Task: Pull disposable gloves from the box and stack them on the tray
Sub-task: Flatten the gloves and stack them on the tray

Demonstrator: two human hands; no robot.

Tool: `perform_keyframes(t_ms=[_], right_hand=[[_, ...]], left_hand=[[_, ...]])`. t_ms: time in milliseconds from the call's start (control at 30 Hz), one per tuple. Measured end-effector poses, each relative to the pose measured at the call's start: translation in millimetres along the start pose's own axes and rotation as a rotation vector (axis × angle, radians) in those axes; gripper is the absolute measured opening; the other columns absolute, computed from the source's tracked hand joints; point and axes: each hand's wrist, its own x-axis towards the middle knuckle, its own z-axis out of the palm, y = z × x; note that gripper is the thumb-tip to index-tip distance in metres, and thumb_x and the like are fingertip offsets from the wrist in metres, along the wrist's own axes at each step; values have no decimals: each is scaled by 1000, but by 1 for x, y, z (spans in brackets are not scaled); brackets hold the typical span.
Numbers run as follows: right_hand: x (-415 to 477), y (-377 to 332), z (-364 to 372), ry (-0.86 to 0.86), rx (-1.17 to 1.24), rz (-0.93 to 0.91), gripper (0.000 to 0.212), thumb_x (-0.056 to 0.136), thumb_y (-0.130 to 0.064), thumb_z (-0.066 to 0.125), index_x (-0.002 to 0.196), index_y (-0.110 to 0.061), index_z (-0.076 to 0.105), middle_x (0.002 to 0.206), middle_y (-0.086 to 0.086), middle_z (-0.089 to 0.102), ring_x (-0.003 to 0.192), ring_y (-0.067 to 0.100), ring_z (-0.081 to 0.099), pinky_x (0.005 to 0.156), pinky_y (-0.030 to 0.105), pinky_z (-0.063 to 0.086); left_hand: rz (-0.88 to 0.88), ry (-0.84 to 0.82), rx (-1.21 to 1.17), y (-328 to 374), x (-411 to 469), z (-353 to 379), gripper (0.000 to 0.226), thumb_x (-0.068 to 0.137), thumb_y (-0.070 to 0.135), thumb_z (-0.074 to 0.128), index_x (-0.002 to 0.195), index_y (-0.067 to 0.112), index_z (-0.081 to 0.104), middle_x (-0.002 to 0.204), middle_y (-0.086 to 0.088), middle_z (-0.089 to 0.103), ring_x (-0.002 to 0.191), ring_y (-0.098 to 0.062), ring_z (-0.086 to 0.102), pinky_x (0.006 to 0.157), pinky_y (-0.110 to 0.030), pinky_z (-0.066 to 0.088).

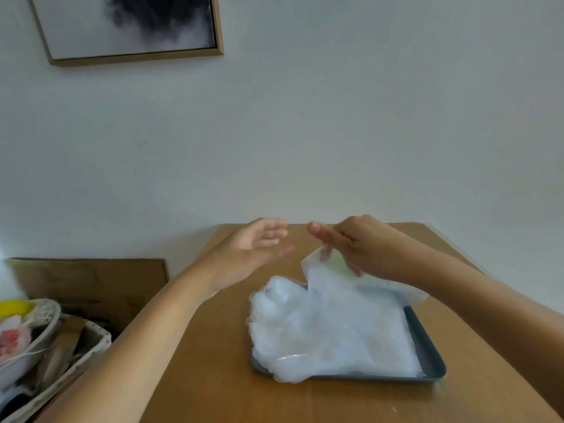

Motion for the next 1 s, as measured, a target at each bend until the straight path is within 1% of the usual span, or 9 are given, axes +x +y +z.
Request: perform_keyframes(t_ms=[67,200,367,433,500,633,767,900,1000], right_hand=[[1,-15,-5,-9,-84,-22,70,96,-59,21,85,-4,64,59,4,53,51,11,48,59,19,41],[2,-36,-20,-121,-151,-54,61,97,-56,30,80,-12,68,57,4,61,50,6,51,54,15,42],[0,-43,-31,-145,-192,-62,42,87,-52,57,72,-15,67,54,-4,64,46,-1,46,48,7,36],[0,-43,-35,-162,-208,-70,31,84,-49,64,73,-20,67,60,-7,67,51,-2,49,48,10,36],[1,-42,-40,-204,-190,-74,21,81,-45,68,76,-25,67,64,-9,70,52,-2,50,47,11,35],[2,-34,-47,-286,-147,-47,10,85,-35,66,79,-27,69,64,-9,69,47,5,41,47,18,33],[2,-18,-42,-294,105,37,13,90,-26,63,85,-19,72,64,-3,67,40,6,33,41,15,29],[-2,-3,-24,-287,412,109,21,95,-19,56,80,-12,69,54,-6,61,37,6,29,45,22,22],[3,11,-15,-318,615,195,35,99,-13,47,69,-1,58,50,-9,60,34,1,42,40,14,34]], left_hand=[[81,-160,-7,22,-3,10,59,71,57,73,124,36,56,127,16,59,124,3,49,102,-25,40],[198,-216,170,47,-5,27,14,83,33,72,96,36,68,88,24,60,95,8,56,82,-16,51],[214,-171,170,48,-5,36,25,78,16,54,88,31,71,95,-2,71,89,-37,60,80,-50,50],[201,-147,193,44,-2,38,20,79,20,54,88,18,71,86,-5,71,71,-25,60,66,-29,46],[184,-138,218,41,-1,37,22,90,13,50,78,9,68,63,15,65,52,3,54,55,-6,38],[135,-155,212,31,1,23,34,82,-8,44,67,12,67,72,5,71,67,2,63,67,-6,44],[-13,-156,-39,16,9,7,33,86,-8,41,69,6,66,69,-9,69,68,-13,66,74,-22,52],[-85,-127,-193,10,15,-2,32,88,-6,33,72,-7,61,58,-13,62,51,-15,60,52,-19,47],[-142,-34,-101,14,24,-7,27,86,7,44,62,4,55,46,-5,49,36,-14,45,37,-18,34]])
